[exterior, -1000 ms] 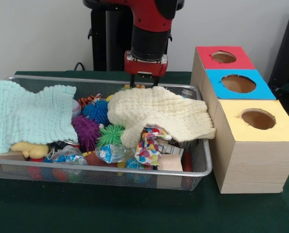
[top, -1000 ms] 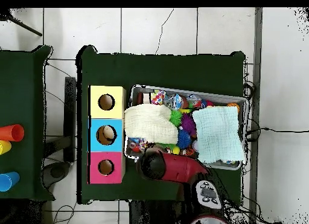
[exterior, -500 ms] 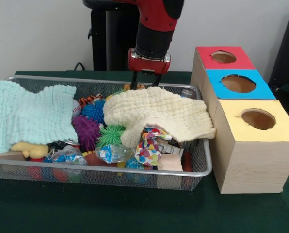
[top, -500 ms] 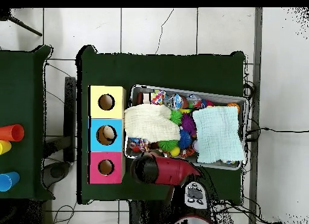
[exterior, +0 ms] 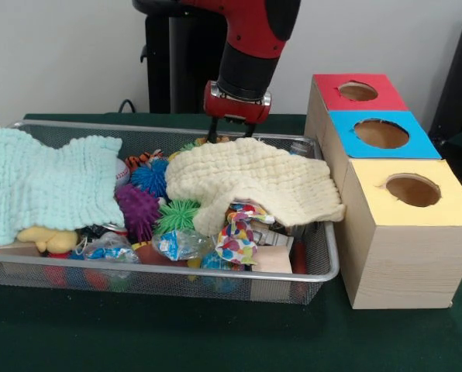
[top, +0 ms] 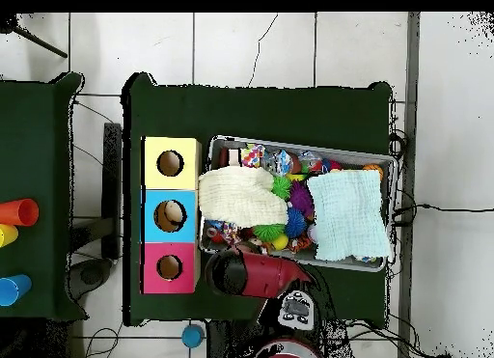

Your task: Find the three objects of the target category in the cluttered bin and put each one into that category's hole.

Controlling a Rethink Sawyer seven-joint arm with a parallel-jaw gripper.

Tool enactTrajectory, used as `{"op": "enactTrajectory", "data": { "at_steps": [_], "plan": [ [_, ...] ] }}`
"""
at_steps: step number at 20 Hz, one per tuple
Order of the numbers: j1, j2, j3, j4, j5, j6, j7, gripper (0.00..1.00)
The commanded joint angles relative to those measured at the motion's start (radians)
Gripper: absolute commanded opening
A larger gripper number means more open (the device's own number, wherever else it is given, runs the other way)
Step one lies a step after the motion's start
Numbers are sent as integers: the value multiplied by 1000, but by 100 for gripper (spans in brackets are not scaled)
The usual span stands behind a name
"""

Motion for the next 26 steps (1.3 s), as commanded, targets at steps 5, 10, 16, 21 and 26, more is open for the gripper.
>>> {"op": "enactTrajectory", "data": {
  "at_steps": [5, 10, 16, 21, 26],
  "plan": [
    [51, 147, -61, -39, 107, 0, 251, 100],
    [73, 157, -89, -38, 152, 1, 259, 100],
    [100, 163, -118, -63, 161, 33, 222, 0],
    [131, 170, -150, -68, 192, 20, 237, 0],
    [177, 140, -200, -67, 225, 24, 251, 0]
  ]
}}
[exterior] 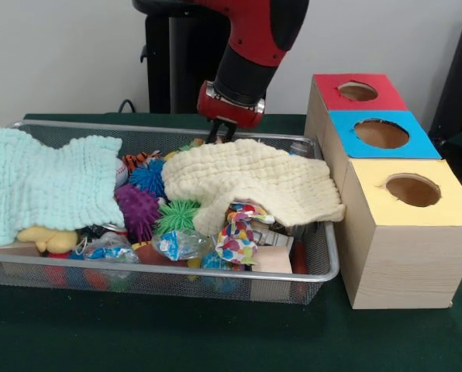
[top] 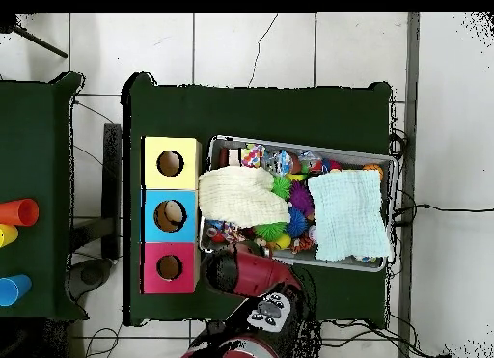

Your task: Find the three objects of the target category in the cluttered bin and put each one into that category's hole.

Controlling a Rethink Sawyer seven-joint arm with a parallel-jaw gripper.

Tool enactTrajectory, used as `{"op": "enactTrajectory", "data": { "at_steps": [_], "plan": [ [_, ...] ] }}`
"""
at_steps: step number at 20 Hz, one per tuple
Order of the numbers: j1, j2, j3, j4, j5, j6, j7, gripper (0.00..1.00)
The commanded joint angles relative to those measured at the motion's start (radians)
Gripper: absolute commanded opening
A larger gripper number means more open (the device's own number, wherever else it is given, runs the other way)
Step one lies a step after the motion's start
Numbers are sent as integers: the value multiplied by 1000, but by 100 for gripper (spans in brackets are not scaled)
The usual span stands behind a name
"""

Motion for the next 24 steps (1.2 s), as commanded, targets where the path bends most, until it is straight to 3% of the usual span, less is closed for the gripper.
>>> {"op": "enactTrajectory", "data": {
  "at_steps": [1, 4, 8, 14, 18, 24],
  "plan": [
    [47, 21, -61, -32, 62, 64, 240, 0],
    [62, -80, -53, -23, 62, 130, 217, 0],
    [56, -153, -25, -15, 63, 170, 205, 0],
    [10, -237, 56, 31, 64, 96, 215, 0],
    [11, -279, 67, 40, 67, 100, 218, 0],
    [17, -336, 86, 73, 93, 197, 222, 0]
  ]
}}
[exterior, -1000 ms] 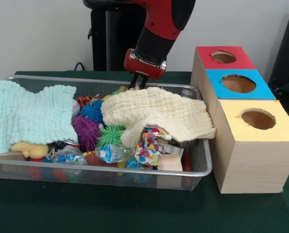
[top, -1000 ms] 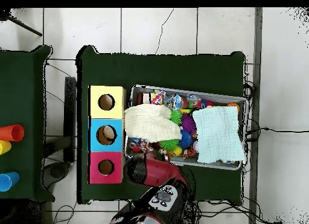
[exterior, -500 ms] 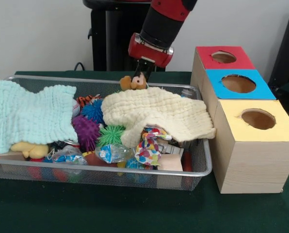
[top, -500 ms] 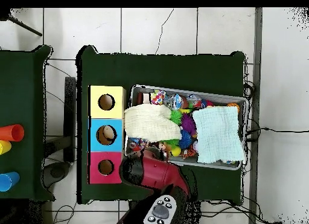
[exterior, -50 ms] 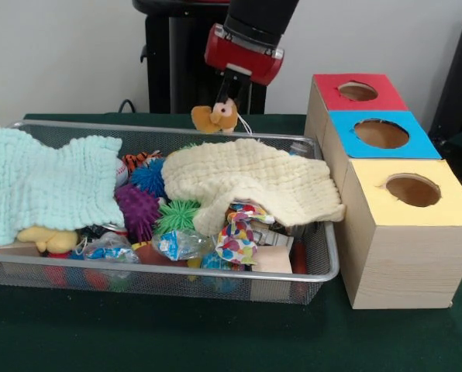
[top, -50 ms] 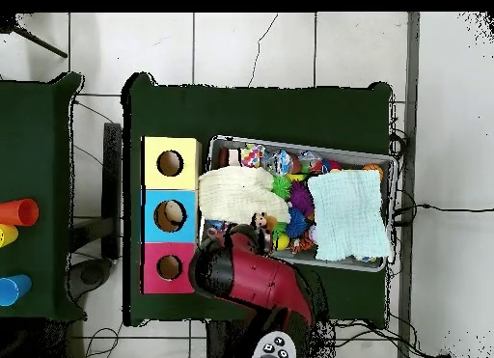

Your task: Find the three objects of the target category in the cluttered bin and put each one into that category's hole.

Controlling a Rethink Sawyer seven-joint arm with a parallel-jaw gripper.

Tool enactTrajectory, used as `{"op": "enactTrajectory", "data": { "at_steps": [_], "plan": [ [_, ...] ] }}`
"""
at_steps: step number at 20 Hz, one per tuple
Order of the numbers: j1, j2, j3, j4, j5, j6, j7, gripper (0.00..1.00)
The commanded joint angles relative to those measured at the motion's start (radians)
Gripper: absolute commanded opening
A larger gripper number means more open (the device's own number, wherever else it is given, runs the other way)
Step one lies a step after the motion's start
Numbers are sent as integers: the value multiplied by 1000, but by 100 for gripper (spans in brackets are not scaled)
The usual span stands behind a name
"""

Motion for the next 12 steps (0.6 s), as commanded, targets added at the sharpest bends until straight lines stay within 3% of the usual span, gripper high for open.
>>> {"op": "enactTrajectory", "data": {
  "at_steps": [1, 12],
  "plan": [
    [-14, -82, 128, 74, 67, 149, 224, 0],
    [1, -169, 190, 152, 139, 221, 245, 0]
  ]
}}
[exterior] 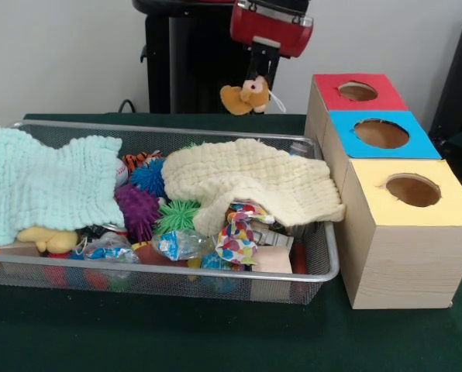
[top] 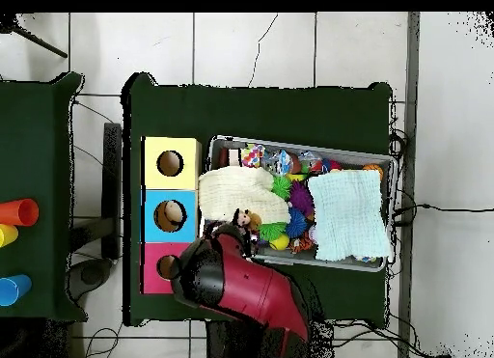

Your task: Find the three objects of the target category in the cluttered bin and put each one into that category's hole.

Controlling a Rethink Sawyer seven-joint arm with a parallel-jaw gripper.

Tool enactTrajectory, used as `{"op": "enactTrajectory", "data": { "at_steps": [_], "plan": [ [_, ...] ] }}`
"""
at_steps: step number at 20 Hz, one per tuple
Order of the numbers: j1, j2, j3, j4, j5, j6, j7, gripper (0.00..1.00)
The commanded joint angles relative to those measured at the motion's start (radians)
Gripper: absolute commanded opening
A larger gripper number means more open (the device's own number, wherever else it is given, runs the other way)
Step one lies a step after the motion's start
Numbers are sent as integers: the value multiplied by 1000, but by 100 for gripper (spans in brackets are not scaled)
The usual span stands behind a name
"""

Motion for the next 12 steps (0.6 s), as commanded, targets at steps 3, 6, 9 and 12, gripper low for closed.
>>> {"op": "enactTrajectory", "data": {
  "at_steps": [3, 6, 9, 12],
  "plan": [
    [28, -64, 127, 118, 93, 164, 266, 0],
    [63, -79, 112, 132, 111, 165, 291, 0],
    [112, -89, 80, 140, 128, 165, 319, 0],
    [176, -97, 14, 124, 127, 199, 349, 0]
  ]
}}
